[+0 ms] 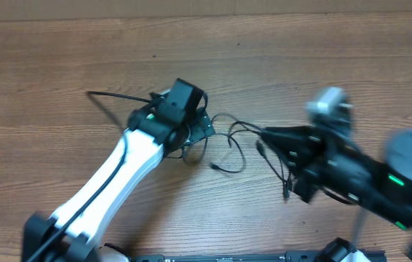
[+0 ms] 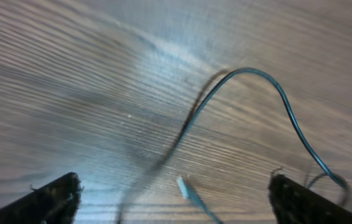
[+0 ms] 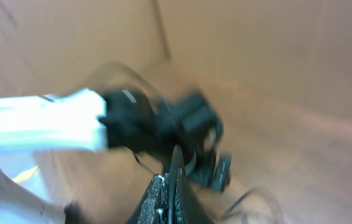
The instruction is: Untangle cables
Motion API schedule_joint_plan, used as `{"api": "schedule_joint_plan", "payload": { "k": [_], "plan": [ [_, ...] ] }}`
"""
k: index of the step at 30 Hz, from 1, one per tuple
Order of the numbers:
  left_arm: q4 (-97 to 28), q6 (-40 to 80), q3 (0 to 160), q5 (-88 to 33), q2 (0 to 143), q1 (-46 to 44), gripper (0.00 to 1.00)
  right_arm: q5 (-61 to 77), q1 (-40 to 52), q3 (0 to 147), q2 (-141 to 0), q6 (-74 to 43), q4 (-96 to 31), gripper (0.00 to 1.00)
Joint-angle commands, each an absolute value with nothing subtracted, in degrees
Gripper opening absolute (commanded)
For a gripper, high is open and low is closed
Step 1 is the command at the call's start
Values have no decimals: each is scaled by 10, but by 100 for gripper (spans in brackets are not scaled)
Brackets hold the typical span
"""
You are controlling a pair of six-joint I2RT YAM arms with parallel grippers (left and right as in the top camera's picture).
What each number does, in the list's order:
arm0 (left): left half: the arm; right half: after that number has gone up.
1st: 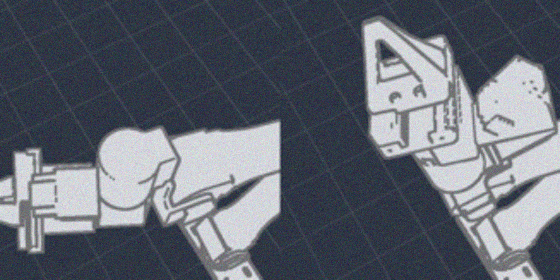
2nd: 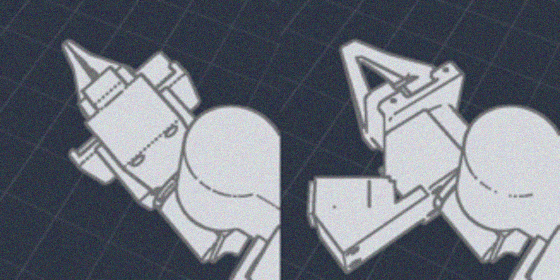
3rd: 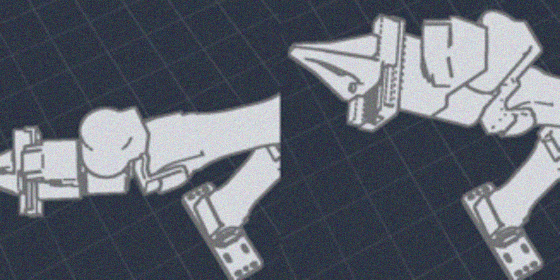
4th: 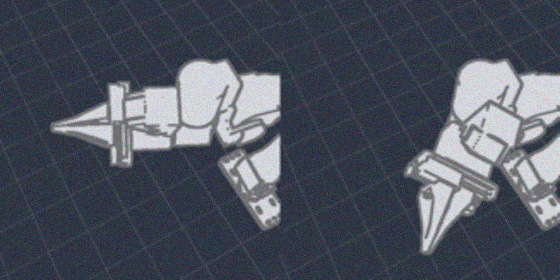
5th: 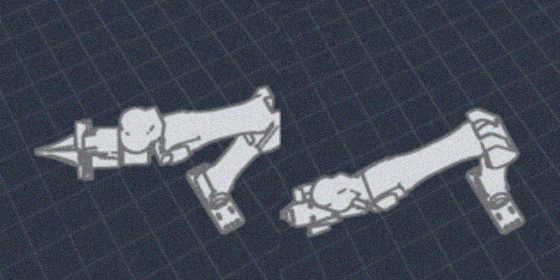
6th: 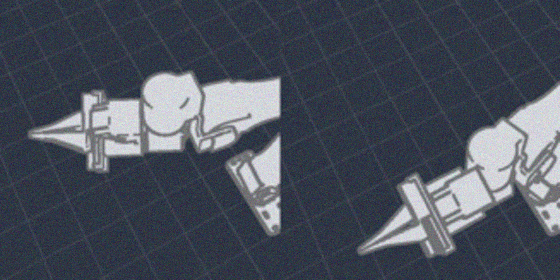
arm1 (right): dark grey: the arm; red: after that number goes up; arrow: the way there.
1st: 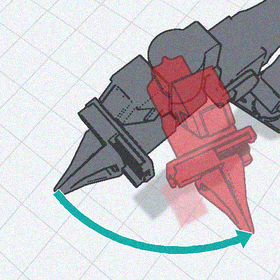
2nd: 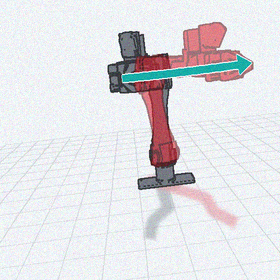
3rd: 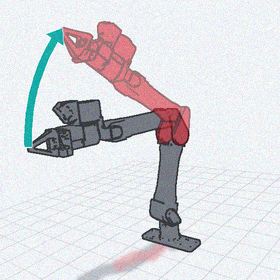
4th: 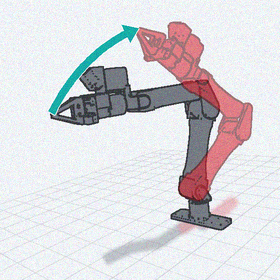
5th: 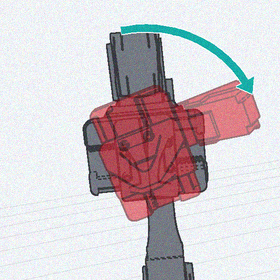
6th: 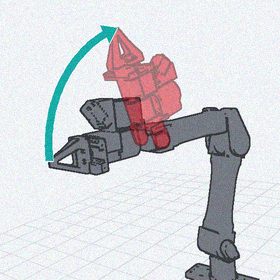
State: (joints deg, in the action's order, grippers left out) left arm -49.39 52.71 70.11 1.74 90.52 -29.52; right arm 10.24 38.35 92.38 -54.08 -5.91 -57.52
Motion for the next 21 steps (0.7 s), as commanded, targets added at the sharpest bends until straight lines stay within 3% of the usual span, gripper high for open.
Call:
{"api": "schedule_joint_plan", "payload": {
  "k": [1, 3, 4, 6, 8, 10, 14, 15, 21],
  "plan": [
    [-479, 529, 694, -37, 971, -296, 66, 24, 385, 981, -516, -53, -572, 4],
    [-472, 529, 694, -57, 1009, -296, 31, -3, 385, 1003, -512, -53, -574, 4],
    [-470, 529, 694, -66, 1026, -296, 22, -16, 385, 1014, -512, -53, -576, 4],
    [-469, 527, 694, -84, 1054, -296, 18, -21, 385, 1025, -512, -53, -579, 4],
    [-465, 512, 694, -102, 1074, -296, 25, -21, 385, 1026, -512, -53, -581, 4],
    [-454, 464, 694, -129, 1081, -296, 40, -24, 385, 1026, -513, -52, -592, 4],
    [-441, 396, 696, -194, 1077, -296, 81, -40, 385, 1026, -515, -52, -613, 4],
    [-439, 382, 696, -208, 1075, -296, 87, -46, 385, 1026, -516, -52, -618, 4],
    [-437, 337, 703, -226, 1042, -296, 92, -109, 385, 1026, -519, -53, -643, 4]
  ]
}}
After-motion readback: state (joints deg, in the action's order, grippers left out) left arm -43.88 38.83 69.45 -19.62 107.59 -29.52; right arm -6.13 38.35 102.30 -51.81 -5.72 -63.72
